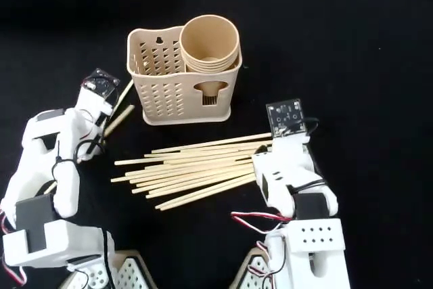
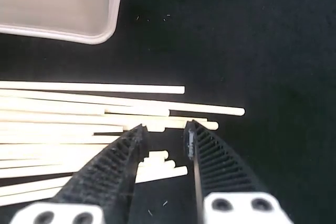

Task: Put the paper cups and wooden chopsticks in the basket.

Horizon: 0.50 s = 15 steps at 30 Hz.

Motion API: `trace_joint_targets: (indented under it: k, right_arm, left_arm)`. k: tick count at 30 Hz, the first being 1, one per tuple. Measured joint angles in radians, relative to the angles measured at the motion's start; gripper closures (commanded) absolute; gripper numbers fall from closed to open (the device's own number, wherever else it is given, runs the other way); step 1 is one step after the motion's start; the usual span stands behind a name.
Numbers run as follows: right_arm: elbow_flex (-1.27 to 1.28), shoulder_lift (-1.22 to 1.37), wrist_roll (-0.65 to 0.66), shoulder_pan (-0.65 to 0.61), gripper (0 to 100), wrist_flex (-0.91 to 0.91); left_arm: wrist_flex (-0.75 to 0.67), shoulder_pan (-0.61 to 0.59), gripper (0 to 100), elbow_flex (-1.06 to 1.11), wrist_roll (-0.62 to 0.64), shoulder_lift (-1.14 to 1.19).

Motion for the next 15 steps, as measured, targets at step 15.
trace_joint_targets:
  k: [15]
  right_arm:
    - [0.009, 0.0, 0.0, 0.0, 86.8, 0.0]
  left_arm:
    - [0.051, -0.236, 97, 0.003, -0.005, 0.002]
